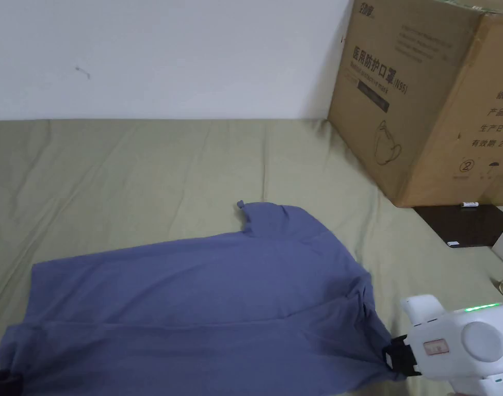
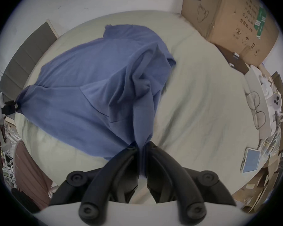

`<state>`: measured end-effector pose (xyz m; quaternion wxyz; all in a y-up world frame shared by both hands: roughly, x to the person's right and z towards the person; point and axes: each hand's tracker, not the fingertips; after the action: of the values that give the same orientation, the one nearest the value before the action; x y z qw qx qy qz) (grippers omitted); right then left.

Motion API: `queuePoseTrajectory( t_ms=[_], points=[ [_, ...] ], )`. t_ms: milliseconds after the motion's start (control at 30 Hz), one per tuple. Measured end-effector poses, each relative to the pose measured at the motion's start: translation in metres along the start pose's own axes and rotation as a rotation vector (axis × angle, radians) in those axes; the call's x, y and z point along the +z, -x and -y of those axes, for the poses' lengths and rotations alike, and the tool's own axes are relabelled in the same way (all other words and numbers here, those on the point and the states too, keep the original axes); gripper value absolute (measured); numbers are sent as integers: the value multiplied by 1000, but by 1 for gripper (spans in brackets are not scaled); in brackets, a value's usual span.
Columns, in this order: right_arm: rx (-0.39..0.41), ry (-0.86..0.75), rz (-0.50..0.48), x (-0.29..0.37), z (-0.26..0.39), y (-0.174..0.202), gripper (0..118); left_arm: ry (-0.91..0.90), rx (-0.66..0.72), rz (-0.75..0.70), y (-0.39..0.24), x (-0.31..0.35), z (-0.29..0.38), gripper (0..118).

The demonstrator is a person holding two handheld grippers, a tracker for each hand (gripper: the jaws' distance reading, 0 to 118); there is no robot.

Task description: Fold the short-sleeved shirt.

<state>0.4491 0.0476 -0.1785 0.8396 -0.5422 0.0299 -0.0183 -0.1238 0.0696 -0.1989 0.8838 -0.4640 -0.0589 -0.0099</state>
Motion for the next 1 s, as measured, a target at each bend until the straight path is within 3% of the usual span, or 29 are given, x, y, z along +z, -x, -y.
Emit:
queuePoseTrajectory(
  t_ms=[67, 233, 300, 467, 500, 533, 567, 600, 633, 667, 700, 733, 933, 967, 1000],
  points=[
    [-71, 7, -65, 13, 1, -7, 7, -10, 10, 45, 7, 12, -5, 7],
    [-53, 59, -57, 52, 30, -11, 7, 60, -58, 23, 22, 44, 4, 7],
    [-95, 93, -103, 60, 49, -11, 7, 104, -50, 51, 29, 50, 18, 7],
    [-118, 157, -104, 27, 72, -8, 7, 206, 17, 97, 39, 22, 53, 8],
    [-123, 159, -101, 21, 72, -8, 8, 189, 29, 106, 42, 18, 59, 17],
    [-137, 149, -102, 19, 73, -8, 16, 159, 63, 140, 44, 18, 63, 38],
    [-160, 117, -103, 21, 72, -8, 37, 128, 103, 160, 46, 19, 65, 68],
    [-183, 72, -96, 26, 71, -9, 84, 104, 134, 201, 50, 23, 66, 109],
    [-194, 38, -91, 33, 69, -9, 95, 84, 161, 242, 52, 29, 65, 118],
    [-191, 15, -94, 40, 67, -8, 105, 47, 169, 261, 53, 37, 64, 118],
    [-186, -8, -90, 48, 64, -6, 105, -24, 168, 280, 53, 50, 62, 118],
    [-195, -96, -91, 72, 62, 6, 118, -101, 172, 294, 52, 61, 56, 114],
    [-192, -399, -192, 132, 25, 58, 116, -432, 142, 242, 14, 110, 22, 117],
    [-188, -481, -208, 140, 22, 73, 116, -483, 134, 239, 6, 118, 19, 115],
    [-186, -572, -218, 142, 23, 80, 113, -553, 113, 232, -3, 122, 19, 102]
  ],
)
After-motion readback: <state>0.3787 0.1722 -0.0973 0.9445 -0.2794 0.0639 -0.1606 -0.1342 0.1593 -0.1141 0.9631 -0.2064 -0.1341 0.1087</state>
